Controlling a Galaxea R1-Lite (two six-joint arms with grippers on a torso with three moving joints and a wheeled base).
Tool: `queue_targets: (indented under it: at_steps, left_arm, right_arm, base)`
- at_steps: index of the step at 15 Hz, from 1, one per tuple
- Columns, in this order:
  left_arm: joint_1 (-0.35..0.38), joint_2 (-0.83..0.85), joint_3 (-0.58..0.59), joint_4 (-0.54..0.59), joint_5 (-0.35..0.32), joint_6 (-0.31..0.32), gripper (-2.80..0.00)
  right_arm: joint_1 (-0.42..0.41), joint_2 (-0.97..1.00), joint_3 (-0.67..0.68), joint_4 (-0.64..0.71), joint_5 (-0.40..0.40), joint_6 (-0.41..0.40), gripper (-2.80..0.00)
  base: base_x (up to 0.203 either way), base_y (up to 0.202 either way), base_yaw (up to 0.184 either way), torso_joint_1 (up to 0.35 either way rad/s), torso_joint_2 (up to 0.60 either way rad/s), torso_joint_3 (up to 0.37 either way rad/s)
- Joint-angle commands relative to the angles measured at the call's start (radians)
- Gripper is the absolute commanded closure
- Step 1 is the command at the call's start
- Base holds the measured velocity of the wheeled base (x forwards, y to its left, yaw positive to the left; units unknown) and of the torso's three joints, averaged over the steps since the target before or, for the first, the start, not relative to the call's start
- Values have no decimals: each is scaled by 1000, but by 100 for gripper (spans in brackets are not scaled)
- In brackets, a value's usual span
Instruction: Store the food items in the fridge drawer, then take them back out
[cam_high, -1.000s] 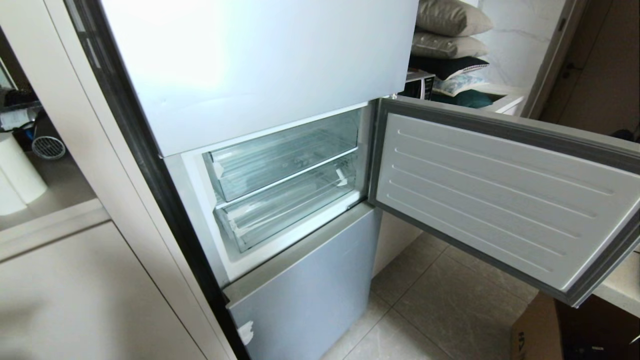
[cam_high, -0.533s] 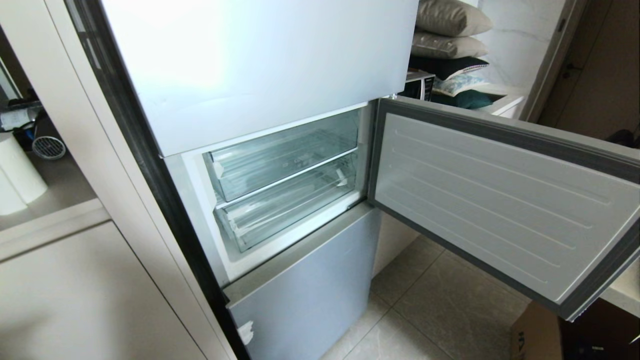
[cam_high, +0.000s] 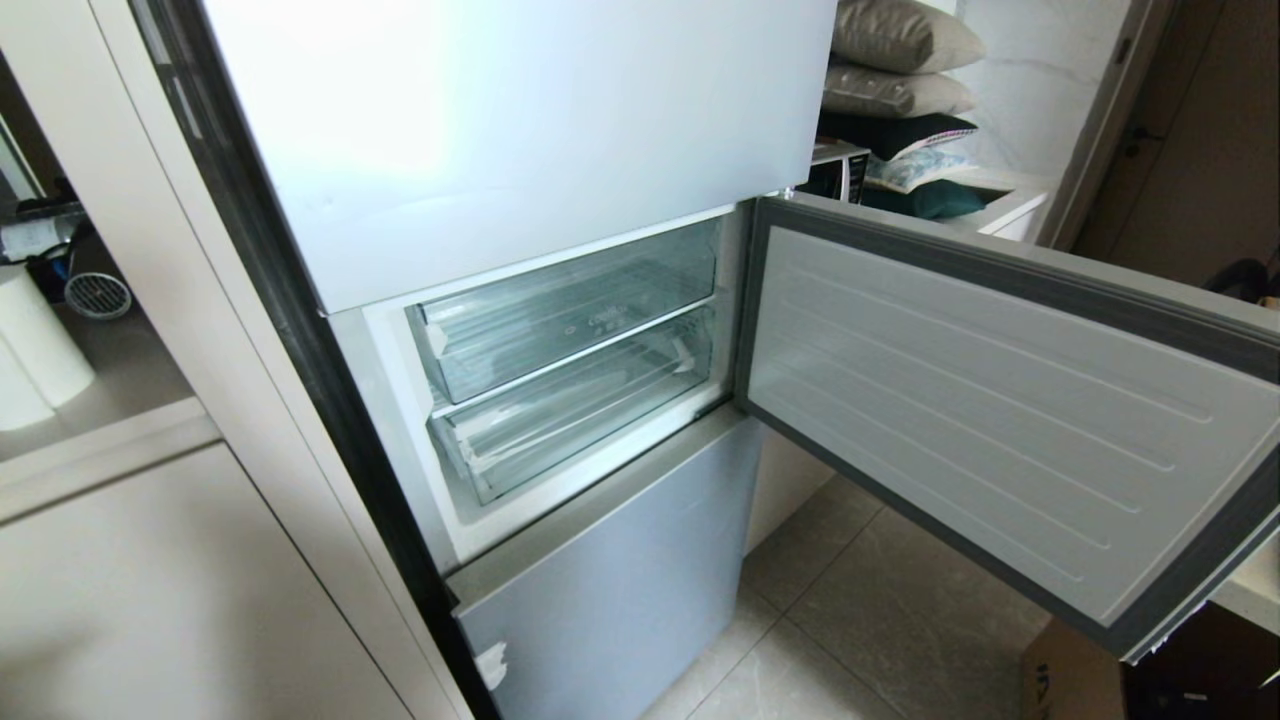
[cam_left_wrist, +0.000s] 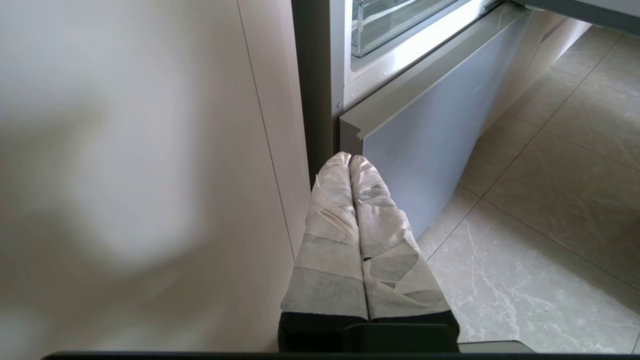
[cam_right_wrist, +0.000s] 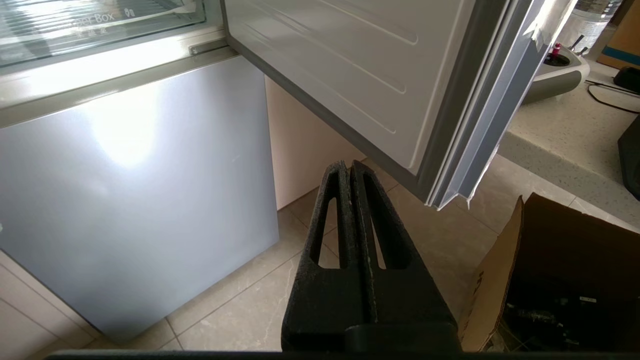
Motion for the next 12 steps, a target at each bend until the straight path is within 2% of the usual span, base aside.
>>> queue_targets:
  at_steps: [1,7,12]
  left_arm:
    - [0,1,0,2,0,0,0]
    - [0,1,0,2,0,0,0]
    - [0,1,0,2,0,0,0]
  right_arm:
    - [1,1,0,0,0,0,0]
    - [1,1,0,0,0,2,0]
    - [0,0,0,0,0,3,0]
  base:
    - [0,0,0,0,0,0]
    - [1,0,11,0,-1,0]
    - [4,-6,165,2,2,3]
